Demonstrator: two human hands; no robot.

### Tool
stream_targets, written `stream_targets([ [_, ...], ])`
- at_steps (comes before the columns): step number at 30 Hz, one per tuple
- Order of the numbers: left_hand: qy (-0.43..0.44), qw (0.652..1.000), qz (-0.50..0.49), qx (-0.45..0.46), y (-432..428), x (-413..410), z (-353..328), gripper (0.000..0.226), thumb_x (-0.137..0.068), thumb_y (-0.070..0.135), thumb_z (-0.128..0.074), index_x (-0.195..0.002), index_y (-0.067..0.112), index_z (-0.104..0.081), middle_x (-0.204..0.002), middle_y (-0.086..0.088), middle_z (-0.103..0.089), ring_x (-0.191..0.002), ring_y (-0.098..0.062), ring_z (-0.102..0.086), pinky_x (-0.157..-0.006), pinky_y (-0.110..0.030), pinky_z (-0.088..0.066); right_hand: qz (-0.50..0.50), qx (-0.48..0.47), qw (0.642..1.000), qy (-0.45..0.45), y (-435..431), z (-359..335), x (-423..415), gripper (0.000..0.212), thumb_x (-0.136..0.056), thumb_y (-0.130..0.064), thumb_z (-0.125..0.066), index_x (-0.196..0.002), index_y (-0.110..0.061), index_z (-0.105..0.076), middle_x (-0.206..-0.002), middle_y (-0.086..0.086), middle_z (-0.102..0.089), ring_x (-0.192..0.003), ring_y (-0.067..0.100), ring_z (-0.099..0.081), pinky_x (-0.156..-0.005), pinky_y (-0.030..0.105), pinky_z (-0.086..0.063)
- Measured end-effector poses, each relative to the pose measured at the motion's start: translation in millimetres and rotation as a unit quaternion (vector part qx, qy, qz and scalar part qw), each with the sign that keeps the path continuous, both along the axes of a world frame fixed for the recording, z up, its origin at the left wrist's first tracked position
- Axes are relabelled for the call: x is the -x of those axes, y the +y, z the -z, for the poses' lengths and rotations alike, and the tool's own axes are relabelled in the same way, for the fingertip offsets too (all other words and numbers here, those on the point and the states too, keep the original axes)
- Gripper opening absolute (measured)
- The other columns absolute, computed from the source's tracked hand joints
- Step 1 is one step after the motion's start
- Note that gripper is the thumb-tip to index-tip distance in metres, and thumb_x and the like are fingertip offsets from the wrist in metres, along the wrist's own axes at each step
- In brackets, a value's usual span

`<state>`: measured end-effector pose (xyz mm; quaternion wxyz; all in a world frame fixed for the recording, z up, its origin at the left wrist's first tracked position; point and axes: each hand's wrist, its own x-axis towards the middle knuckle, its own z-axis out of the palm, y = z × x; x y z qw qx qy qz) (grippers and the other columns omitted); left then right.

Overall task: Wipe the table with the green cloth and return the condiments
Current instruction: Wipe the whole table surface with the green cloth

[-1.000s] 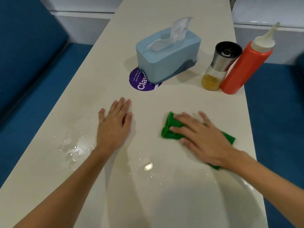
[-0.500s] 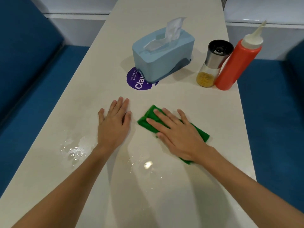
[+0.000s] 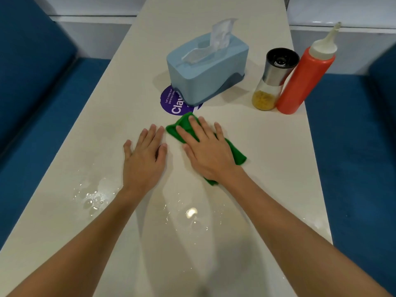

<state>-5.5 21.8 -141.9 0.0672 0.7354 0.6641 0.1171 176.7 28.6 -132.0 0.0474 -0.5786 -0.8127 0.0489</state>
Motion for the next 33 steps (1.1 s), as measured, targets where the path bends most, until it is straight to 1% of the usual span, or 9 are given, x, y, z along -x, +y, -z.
stream_targets([
  [4,-0.008,1.0,0.006,-0.001,-1,4,1,0.055,-0.1,0.044,-0.018,-0.152,0.028,-0.025,-0.159,0.004,-0.022,-0.147,-0.014,-0.016,-0.116,-0.05,-0.007,-0.048,0.009,0.999,-0.004,-48,0,-61,0.05,-0.1,-0.043,-0.017,-0.149,-0.039,-0.022,-0.159,0.0,-0.019,-0.145,0.022,-0.019,-0.114,0.05,-0.013],
  [7,-0.009,1.0,0.008,-0.002,-1,1,1,0.055,-0.1,0.044,-0.017,-0.151,0.028,-0.026,-0.159,0.004,-0.022,-0.147,-0.015,-0.016,-0.117,-0.05,-0.007,0.028,0.022,0.999,-0.009,-74,-2,-138,0.049,-0.1,-0.044,-0.015,-0.148,-0.043,-0.018,-0.159,-0.005,-0.015,-0.146,0.019,-0.016,-0.114,0.046,-0.01],
  [10,-0.011,1.0,0.002,-0.01,-1,-4,0,0.055,-0.099,0.043,-0.018,-0.151,0.026,-0.029,-0.158,0.002,-0.025,-0.147,-0.017,-0.02,-0.116,-0.051,-0.008,0.105,0.037,0.994,-0.005,-71,-6,-177,0.049,-0.099,-0.044,-0.013,-0.148,-0.044,-0.014,-0.16,-0.007,-0.012,-0.147,0.019,-0.01,-0.116,0.05,-0.01],
  [16,0.013,1.0,-0.003,-0.008,2,-1,2,0.055,-0.099,0.042,-0.016,-0.151,0.026,-0.028,-0.158,0.0,-0.026,-0.146,-0.019,-0.021,-0.114,-0.053,-0.01,0.171,-0.009,0.985,-0.03,-23,5,-99,0.053,-0.099,-0.038,-0.017,-0.15,-0.027,-0.023,-0.157,0.012,-0.021,-0.143,0.035,-0.02,-0.112,0.056,-0.019],
  [20,0.004,1.0,-0.001,0.005,-2,2,1,0.058,-0.098,0.046,-0.014,-0.152,0.027,-0.026,-0.159,0.002,-0.023,-0.147,-0.017,-0.018,-0.116,-0.051,-0.008,0.091,-0.007,0.996,-0.003,-26,5,-47,0.051,-0.099,-0.038,-0.02,-0.15,-0.03,-0.026,-0.156,0.01,-0.024,-0.143,0.033,-0.021,-0.113,0.054,-0.016],
  [22,-0.004,1.0,0.001,0.008,-4,3,-1,0.058,-0.098,0.046,-0.014,-0.151,0.028,-0.026,-0.159,0.003,-0.023,-0.147,-0.016,-0.017,-0.116,-0.05,-0.008,0.014,0.001,1.0,0.004,-50,3,-57,0.05,-0.1,-0.039,-0.022,-0.149,-0.034,-0.026,-0.157,0.006,-0.024,-0.144,0.029,-0.021,-0.113,0.053,-0.016],
  [24,-0.01,1.0,0.002,0.007,-3,1,-4,0.058,-0.097,0.046,-0.015,-0.151,0.028,-0.027,-0.159,0.004,-0.023,-0.147,-0.015,-0.017,-0.116,-0.049,-0.008,-0.002,0.009,1.0,0.003,-74,0,-91,0.049,-0.1,-0.04,-0.022,-0.148,-0.038,-0.025,-0.158,0.001,-0.022,-0.145,0.024,-0.019,-0.114,0.052,-0.016],
  [28,-0.012,1.0,0.0,0.002,0,-4,-5,0.057,-0.097,0.045,-0.015,-0.15,0.028,-0.029,-0.158,0.003,-0.025,-0.146,-0.016,-0.019,-0.115,-0.049,-0.009,0.11,0.013,0.994,-0.004,-89,-4,-154,0.05,-0.099,-0.041,-0.016,-0.149,-0.039,-0.021,-0.159,-0.001,-0.019,-0.146,0.022,-0.016,-0.114,0.05,-0.016],
  [33,0.01,1.0,-0.005,0.003,2,-10,-3,0.061,-0.095,0.043,-0.012,-0.15,0.025,-0.029,-0.158,0.001,-0.026,-0.145,-0.018,-0.021,-0.114,-0.053,-0.011,0.179,-0.006,0.984,-0.01,-48,1,-129,0.051,-0.099,-0.039,-0.018,-0.149,-0.03,-0.025,-0.157,0.01,-0.023,-0.143,0.032,-0.02,-0.112,0.056,-0.018],
])
